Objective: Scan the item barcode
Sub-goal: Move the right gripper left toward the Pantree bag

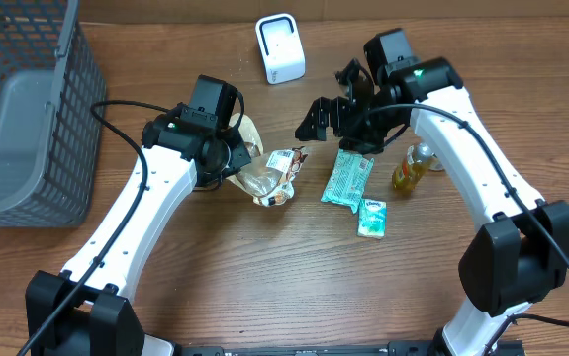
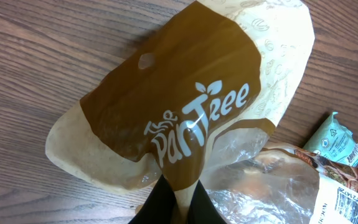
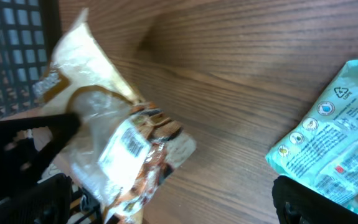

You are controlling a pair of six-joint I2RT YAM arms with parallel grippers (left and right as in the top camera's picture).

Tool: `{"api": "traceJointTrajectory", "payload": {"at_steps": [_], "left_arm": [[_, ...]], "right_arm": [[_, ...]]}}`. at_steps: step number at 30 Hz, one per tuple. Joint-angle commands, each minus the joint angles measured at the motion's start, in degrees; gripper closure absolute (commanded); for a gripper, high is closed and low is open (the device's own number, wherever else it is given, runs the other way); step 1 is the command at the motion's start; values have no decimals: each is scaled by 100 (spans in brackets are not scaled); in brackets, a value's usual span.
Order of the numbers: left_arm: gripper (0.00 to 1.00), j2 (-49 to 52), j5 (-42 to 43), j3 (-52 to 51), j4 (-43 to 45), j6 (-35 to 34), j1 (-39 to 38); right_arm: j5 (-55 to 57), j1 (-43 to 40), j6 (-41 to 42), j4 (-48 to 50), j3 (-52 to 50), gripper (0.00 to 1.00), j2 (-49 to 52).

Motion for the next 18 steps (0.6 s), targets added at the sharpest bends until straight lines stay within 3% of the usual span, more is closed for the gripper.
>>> {"api": "traceJointTrajectory", "payload": {"at_steps": [1,18], "left_arm": [[96,-66,-94,22,22,-52,31],[96,-66,103,22,31,103,31]], "right_arm": [[-33,-4,234,68,-125,0,-87],[-11,221,411,590,-811,0,-85]]}}
